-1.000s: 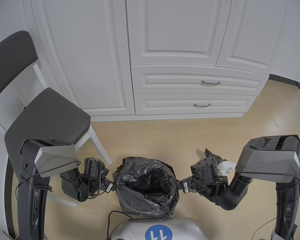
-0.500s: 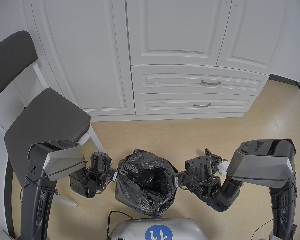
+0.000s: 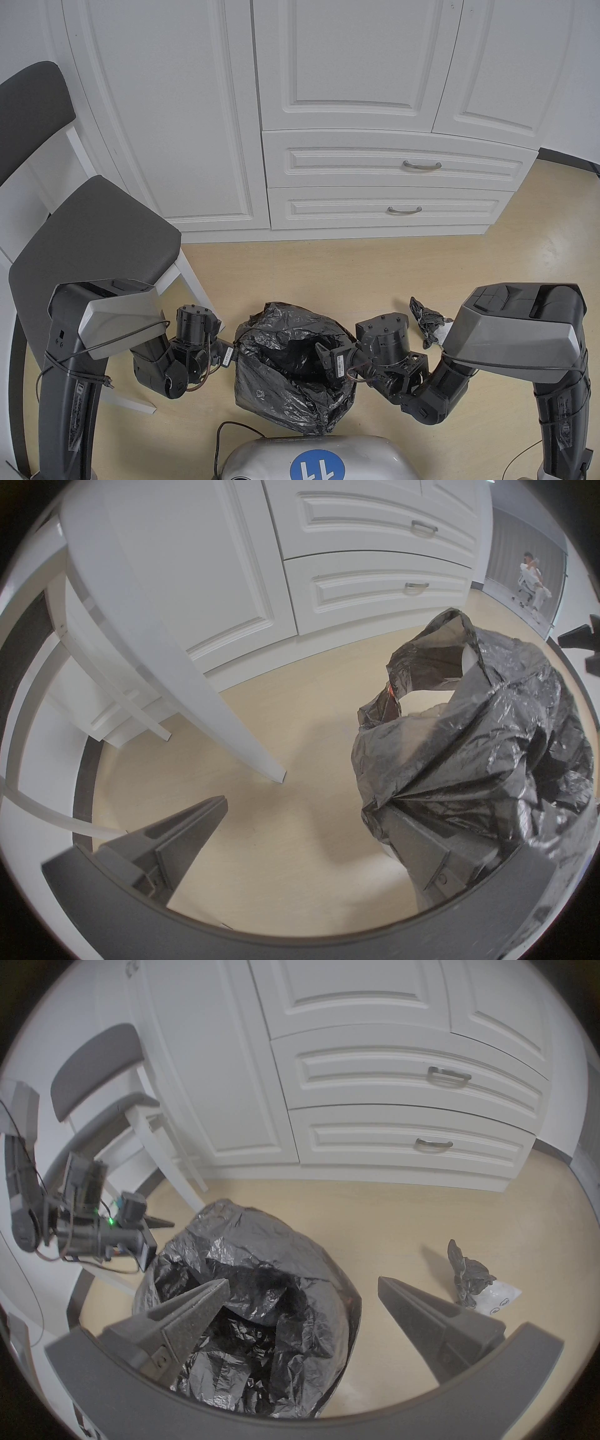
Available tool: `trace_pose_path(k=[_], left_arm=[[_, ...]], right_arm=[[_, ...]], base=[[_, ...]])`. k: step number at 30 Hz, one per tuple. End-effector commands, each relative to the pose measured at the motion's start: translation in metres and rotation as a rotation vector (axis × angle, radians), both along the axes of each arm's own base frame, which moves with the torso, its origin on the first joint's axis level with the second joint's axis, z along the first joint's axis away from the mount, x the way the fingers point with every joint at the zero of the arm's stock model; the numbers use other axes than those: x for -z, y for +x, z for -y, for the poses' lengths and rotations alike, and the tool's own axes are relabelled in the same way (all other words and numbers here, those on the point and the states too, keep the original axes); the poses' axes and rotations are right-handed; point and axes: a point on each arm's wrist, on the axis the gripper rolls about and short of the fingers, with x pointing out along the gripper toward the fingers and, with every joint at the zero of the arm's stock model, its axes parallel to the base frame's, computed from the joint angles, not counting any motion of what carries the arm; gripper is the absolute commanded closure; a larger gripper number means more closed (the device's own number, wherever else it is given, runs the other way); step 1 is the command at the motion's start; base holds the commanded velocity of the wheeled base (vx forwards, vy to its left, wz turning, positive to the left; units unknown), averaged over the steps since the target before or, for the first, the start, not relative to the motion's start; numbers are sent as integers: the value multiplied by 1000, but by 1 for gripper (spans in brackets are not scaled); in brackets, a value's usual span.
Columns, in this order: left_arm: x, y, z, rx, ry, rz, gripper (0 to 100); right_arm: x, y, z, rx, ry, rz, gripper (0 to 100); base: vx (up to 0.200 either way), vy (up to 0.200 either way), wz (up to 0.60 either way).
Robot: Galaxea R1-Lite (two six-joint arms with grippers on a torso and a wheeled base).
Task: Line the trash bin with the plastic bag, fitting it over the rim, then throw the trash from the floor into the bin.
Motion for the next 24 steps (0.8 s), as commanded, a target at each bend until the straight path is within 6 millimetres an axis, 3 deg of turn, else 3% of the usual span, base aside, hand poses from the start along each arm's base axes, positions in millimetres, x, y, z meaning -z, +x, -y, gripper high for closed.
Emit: trace_pose_path(k=[1,7,17,24], left_arm=[[-25,-12,-14,52,19,6,0],[-26,-17,-24,94,67,16,0],[-19,-17,-24,96,75,-8,0],[-18,-17,-25,93,76,-11,0]], right_arm=[[-41,10,-30,-66,-82,-9,0],[-51,16,-54,-141,-208,-17,0],[-16,5,-75,-205,-274,-55,0],[3,20,-81,-128,-343,-34,0]], base=[[0,0,0],[0,0,0],[0,0,0],[0,0,0]])
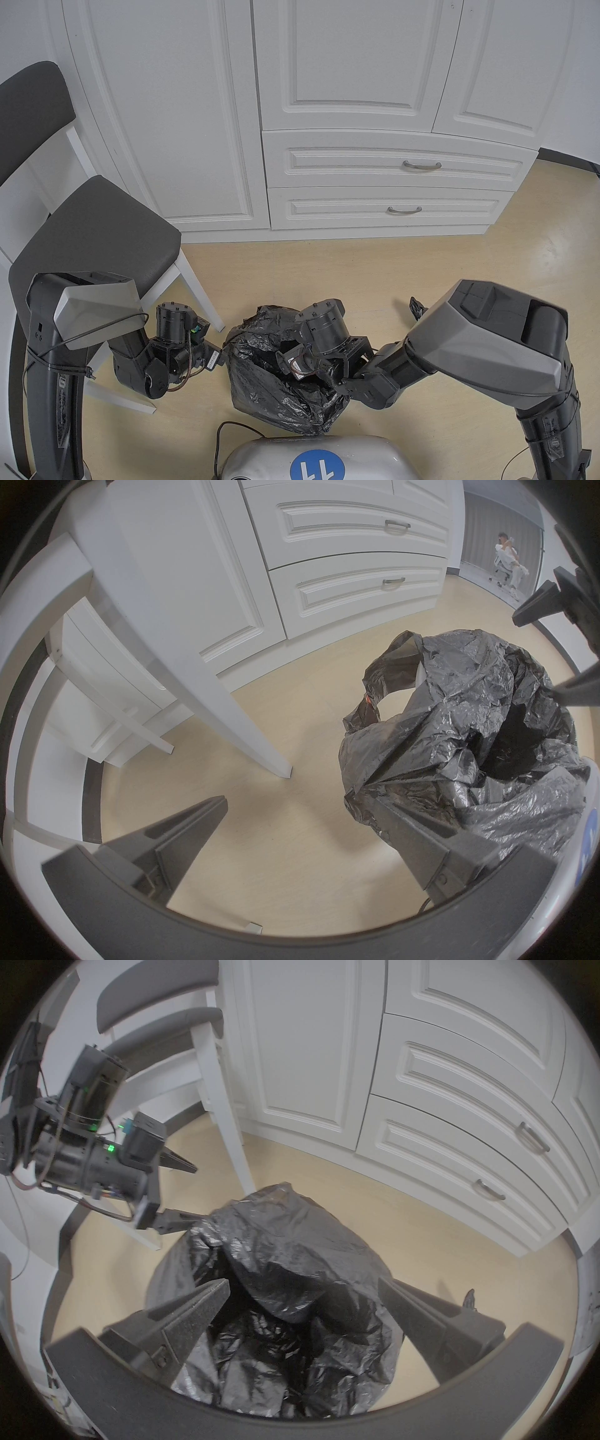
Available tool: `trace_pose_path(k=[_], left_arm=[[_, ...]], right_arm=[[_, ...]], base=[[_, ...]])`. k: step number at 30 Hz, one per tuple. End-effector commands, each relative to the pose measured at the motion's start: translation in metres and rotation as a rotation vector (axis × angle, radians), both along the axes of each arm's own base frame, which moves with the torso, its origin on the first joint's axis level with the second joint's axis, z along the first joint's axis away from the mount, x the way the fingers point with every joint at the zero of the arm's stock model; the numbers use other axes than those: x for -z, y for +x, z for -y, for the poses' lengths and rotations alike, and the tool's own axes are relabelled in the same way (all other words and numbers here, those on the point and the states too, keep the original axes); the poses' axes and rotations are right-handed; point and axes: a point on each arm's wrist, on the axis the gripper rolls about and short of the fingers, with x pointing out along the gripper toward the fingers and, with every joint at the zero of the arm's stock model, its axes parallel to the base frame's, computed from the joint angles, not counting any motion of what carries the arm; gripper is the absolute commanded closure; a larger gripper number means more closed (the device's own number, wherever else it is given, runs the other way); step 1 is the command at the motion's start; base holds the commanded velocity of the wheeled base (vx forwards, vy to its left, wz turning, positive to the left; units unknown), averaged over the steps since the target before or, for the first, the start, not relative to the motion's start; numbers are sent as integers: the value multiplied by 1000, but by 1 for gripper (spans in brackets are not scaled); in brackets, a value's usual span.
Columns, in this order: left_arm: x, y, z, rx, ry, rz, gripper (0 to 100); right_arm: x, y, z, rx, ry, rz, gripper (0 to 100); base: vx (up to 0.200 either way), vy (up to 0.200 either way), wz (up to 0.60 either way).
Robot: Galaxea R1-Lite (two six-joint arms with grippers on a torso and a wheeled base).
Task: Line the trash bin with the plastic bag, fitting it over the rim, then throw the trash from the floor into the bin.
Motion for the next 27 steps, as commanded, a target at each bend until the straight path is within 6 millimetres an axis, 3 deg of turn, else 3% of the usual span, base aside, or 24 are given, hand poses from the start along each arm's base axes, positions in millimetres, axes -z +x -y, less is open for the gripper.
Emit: trace_pose_path(k=[1,8,17,27], left_arm=[[0,0,0,-1,0,-1,0],[1,0,0,-1,2,-1,0],[0,-1,0,-2,4,-1,0],[0,-1,0,-4,4,-1,0]], right_arm=[[21,10,-3,48,-48,-3,0],[23,15,0,67,-63,-1,0],[13,57,2,208,-44,100,0],[-6,85,13,286,-10,155,0]], base=[[0,0,0],[0,0,0],[0,0,0],[0,0,0]])
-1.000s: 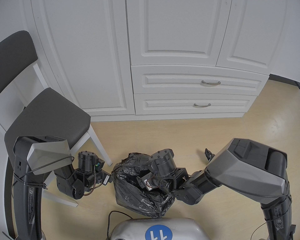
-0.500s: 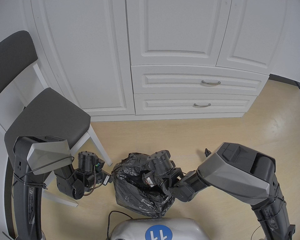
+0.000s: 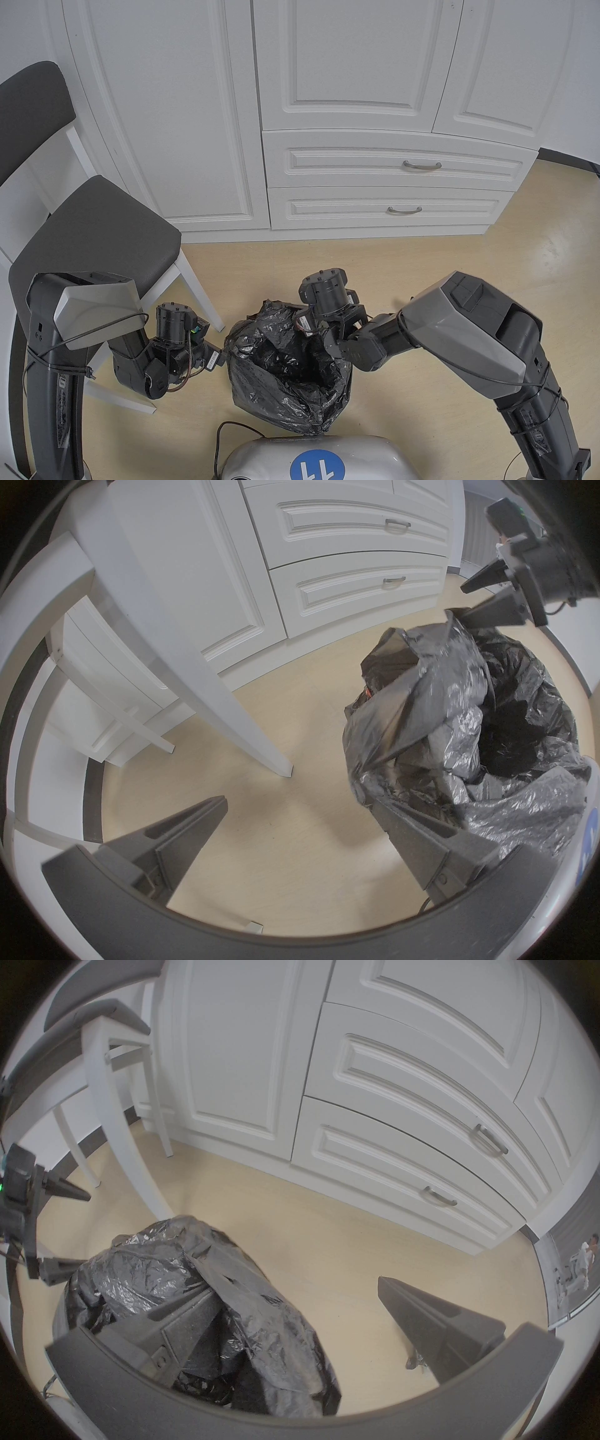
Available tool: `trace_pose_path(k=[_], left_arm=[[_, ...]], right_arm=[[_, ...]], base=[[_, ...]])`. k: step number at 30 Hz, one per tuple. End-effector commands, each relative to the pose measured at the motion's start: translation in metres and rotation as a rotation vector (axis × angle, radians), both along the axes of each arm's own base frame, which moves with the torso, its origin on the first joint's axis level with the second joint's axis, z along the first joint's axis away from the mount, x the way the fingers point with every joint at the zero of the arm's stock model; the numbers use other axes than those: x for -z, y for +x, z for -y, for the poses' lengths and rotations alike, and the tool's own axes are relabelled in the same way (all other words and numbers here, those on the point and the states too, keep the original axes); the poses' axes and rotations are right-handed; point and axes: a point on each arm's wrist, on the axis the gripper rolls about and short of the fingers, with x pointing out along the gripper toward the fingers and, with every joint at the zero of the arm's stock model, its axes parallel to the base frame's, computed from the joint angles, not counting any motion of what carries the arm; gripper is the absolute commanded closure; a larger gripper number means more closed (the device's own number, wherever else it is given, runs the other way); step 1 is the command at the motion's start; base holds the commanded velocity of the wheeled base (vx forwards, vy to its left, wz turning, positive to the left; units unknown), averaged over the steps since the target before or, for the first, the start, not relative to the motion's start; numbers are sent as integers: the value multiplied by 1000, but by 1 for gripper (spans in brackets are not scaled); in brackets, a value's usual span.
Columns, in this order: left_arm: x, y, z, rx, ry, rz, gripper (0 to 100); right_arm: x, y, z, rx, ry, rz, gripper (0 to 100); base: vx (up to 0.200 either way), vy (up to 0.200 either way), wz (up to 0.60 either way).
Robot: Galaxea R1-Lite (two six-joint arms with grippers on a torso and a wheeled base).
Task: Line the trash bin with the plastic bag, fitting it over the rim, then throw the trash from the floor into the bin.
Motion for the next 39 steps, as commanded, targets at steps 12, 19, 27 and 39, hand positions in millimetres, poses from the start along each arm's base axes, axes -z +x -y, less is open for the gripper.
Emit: trace_pose_path(k=[12,19,27,39], left_arm=[[0,0,0,-2,0,1,0],[-3,-1,0,2,-4,11,0],[-5,-6,3,14,-6,15,0],[-6,-8,4,18,-5,14,0]], right_arm=[[-8,33,20,75,19,23,0],[-1,40,26,90,15,17,0],[-50,-3,15,23,-4,-8,0],[-38,-73,-12,-107,-92,-125,0]], base=[[0,0,0],[0,0,0],[0,0,0],[0,0,0]])
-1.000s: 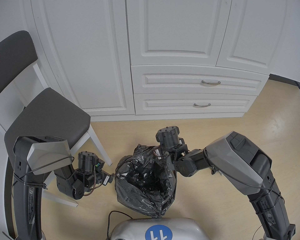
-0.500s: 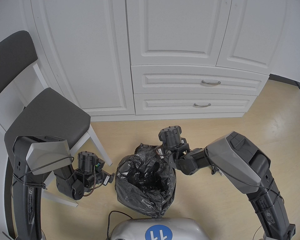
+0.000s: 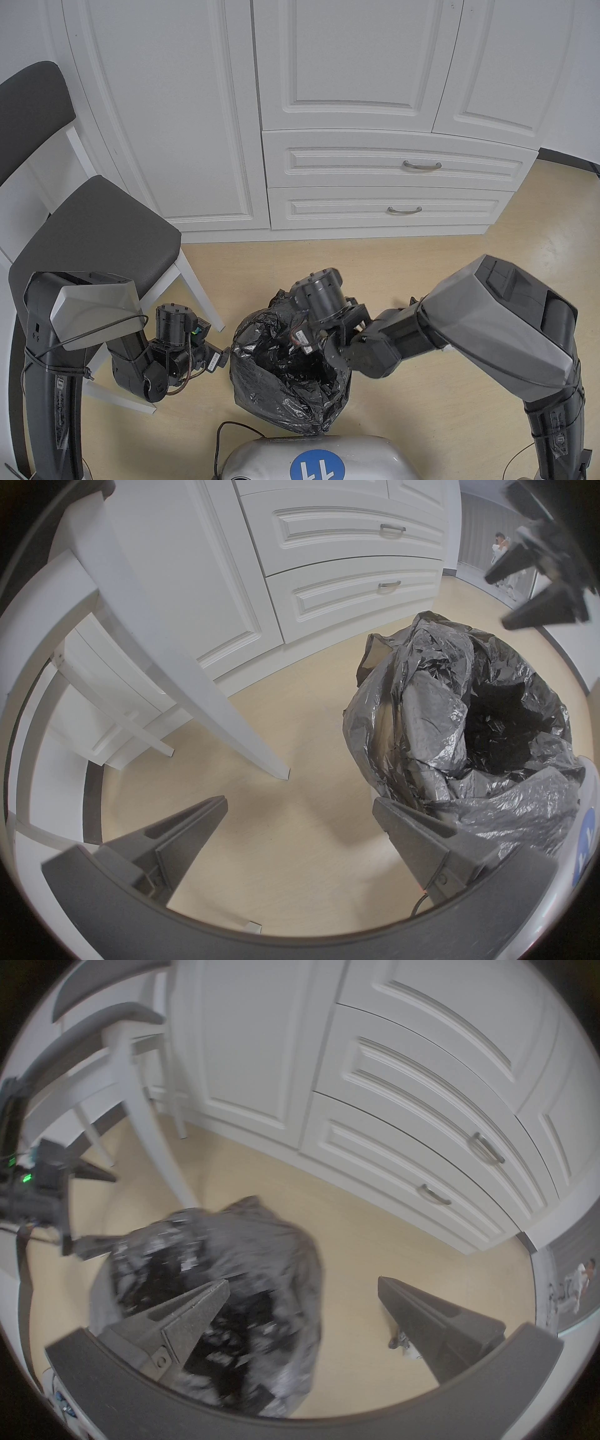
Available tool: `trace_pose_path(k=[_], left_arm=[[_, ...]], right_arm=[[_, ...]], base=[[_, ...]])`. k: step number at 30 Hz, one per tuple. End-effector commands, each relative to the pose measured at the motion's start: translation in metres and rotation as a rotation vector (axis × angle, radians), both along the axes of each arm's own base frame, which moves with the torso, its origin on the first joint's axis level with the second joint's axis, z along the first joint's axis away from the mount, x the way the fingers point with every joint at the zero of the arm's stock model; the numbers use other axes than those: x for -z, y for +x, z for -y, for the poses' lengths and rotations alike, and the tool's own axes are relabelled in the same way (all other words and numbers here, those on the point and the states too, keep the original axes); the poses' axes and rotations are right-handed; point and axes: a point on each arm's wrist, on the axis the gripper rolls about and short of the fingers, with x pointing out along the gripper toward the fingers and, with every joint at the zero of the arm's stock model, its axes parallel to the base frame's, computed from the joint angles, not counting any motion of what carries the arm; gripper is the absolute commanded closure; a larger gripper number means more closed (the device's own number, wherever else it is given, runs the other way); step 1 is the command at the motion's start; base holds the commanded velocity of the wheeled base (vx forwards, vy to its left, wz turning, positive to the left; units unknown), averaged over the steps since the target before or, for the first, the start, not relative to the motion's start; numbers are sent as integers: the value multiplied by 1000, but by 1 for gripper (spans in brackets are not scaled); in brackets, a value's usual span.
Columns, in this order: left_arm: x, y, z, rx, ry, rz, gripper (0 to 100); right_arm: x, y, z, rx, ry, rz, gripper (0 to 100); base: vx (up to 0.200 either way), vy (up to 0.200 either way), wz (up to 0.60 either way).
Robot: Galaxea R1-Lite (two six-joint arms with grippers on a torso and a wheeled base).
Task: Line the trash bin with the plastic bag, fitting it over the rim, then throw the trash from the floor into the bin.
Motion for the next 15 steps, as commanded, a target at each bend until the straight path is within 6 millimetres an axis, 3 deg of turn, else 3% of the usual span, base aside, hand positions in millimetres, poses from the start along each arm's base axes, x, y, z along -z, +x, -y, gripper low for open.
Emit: trace_pose_path(k=[1,4,10,11,15], left_arm=[[-2,0,1,2,-1,11,0],[-3,0,1,1,-6,23,0],[-2,0,1,1,-5,20,0],[-3,0,1,1,-6,21,0],[-3,0,1,0,-4,21,0]], right_arm=[[8,-27,-12,-55,-25,-35,0],[39,-25,-19,-57,-53,-72,0],[68,-22,-29,-69,-74,-97,0],[71,-21,-30,-69,-74,-97,100],[77,-20,-33,-71,-77,-101,100]], base=[[0,0,0],[0,0,0],[0,0,0],[0,0,0],[0,0,0]])
